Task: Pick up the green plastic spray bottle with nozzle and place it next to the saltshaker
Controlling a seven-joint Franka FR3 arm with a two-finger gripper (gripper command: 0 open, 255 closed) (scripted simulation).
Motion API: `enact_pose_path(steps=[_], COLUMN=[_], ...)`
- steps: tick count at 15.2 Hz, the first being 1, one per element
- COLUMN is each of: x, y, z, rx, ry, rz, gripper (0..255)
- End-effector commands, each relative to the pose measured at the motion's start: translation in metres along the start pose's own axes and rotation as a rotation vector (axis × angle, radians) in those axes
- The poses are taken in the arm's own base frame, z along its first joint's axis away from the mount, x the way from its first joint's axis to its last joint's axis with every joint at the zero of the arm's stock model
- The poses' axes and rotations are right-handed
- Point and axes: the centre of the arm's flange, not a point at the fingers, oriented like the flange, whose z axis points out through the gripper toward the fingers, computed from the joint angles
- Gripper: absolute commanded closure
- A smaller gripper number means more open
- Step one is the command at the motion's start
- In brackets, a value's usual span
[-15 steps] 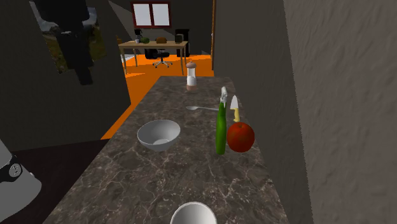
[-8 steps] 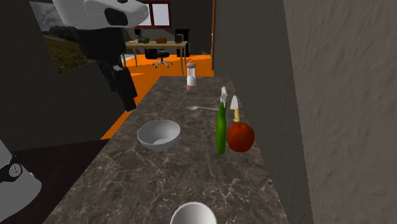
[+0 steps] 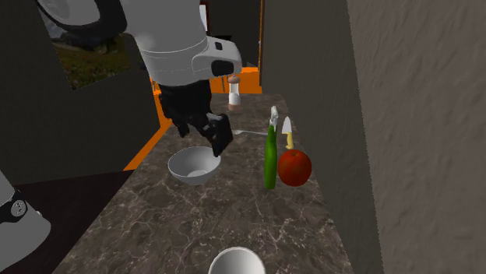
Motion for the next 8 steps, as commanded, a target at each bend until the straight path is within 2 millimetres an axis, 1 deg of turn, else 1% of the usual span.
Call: enact_pose_path(steps=[1,4,8], x=[0.011,0.031,0.062], y=[0.018,0.045,0.077], z=[0.011,0.031,0.056], rx=[0.008,0.023,0.042], ry=[0.026,0.062,0.109], rz=[-0.079,-0.186,-0.329], gripper=[0,0,0])
